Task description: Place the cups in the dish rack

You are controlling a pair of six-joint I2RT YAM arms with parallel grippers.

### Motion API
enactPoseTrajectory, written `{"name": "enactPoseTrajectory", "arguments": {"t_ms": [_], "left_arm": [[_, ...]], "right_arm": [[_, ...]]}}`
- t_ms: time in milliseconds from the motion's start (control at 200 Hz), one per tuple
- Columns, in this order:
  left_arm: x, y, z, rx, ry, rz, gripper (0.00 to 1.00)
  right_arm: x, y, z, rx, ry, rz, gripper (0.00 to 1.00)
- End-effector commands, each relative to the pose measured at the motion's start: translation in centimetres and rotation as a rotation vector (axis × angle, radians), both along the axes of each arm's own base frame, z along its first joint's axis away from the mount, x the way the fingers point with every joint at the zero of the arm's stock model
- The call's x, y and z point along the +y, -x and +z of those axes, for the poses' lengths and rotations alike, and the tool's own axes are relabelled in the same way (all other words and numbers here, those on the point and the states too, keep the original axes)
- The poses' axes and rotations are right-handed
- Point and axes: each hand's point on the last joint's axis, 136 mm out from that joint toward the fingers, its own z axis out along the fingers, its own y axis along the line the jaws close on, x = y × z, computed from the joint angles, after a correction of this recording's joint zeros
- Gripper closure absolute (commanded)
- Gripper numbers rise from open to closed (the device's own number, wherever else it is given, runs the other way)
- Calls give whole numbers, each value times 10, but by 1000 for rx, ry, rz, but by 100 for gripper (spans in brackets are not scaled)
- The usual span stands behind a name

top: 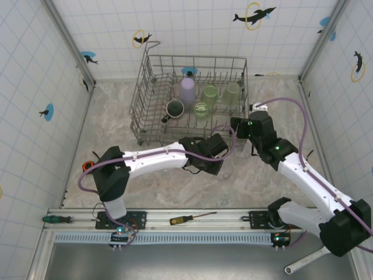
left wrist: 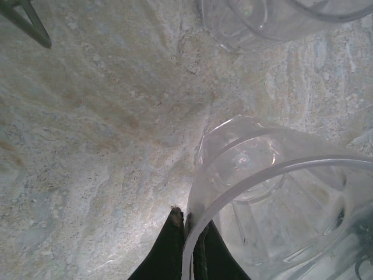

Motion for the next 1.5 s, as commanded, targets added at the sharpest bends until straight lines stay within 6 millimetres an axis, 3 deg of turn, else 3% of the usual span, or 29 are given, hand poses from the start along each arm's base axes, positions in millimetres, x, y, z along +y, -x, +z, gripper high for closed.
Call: {"name": "enactPoseTrajectory", "arguments": {"t_ms": [0,616,806,1171,1496], "left_arm": [[-3,-5,22,-41,7,-21,100],[-14,-35,108,-217,98,-14,100],[-16,-56,141,-292,135,24,100],[-7,-101,174,-395,164,103,100],[3,-125,201,-451,228,139,100]], "right_arm": [[0,-3,13,-21,-15,-3,0],[-2,-2,35,-57,-40,-8,0],[-1,-2,32,-54,-57,-5,0],[6,-9,32,-42,-70,17,0],[10,-15,46,-59,-92,27,0]]}}
